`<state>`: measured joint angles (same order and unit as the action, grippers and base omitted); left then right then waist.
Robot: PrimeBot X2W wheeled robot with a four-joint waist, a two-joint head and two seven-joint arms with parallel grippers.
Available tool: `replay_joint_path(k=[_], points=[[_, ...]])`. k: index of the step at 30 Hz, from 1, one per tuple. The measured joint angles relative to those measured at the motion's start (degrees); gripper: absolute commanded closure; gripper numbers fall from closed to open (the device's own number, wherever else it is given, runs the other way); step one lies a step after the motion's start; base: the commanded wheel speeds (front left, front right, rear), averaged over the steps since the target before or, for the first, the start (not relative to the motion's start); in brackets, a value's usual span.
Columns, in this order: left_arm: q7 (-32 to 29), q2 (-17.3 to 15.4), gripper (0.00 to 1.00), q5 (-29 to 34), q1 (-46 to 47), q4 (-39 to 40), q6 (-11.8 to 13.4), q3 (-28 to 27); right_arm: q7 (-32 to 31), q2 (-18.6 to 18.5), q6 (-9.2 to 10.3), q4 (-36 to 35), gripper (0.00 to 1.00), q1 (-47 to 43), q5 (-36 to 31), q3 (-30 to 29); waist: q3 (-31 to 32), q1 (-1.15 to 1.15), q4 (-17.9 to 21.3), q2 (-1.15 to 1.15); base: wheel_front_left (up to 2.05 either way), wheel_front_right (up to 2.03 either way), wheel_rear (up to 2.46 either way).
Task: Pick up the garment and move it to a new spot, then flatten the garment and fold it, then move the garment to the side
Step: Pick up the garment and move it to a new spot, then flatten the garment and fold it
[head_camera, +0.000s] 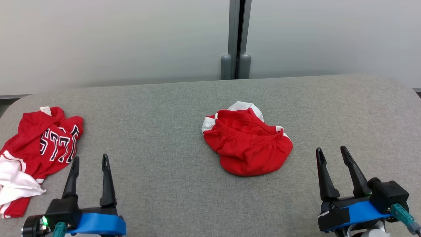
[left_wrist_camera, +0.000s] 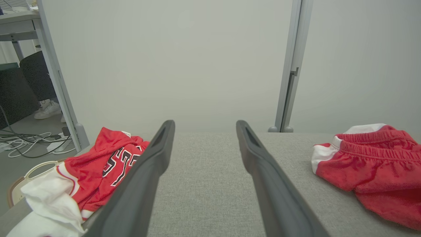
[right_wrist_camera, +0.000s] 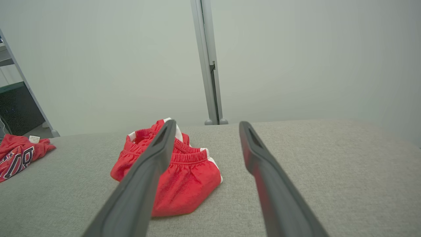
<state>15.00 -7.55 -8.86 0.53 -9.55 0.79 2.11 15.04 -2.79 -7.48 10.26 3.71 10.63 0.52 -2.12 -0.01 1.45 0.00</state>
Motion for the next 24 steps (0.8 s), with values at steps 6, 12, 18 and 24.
replay_joint_path(k=[6, 12, 18, 24], points=[[0.0, 0.57, 0.0, 0.8, -1.53, 0.1, -0.82, -0.79, 0.0, 0.0, 0.0, 0.81, 0.0, -0.52, -0.2, -0.45, 0.5, 0.0, -0.68, 0.0, 0.0, 0.0, 0.0], [0.0, 1.09, 0.0, 1.35, -1.55, -0.36, -1.2, -1.46, 0.0, 0.0, 0.0, 1.27, 0.0, -0.52, -0.2, -0.47, 0.46, 0.0, -1.01, 0.0, 0.0, 0.0, 0.0], [0.0, 1.41, 0.0, 1.9, -1.55, -0.48, -1.6, -2.12, 0.0, 0.0, 0.0, 1.58, 0.0, -0.52, -0.19, -0.37, 0.51, 0.0, -0.98, 0.0, 0.0, 0.0, 0.0], [0.0, 1.55, 0.0, 2.5, -1.55, -0.56, -1.83, -2.88, 0.0, 0.0, 0.0, 1.89, 0.0, -0.52, -0.18, -0.24, 0.56, 0.0, -0.88, 0.0, 0.0, 0.0, 0.0]])
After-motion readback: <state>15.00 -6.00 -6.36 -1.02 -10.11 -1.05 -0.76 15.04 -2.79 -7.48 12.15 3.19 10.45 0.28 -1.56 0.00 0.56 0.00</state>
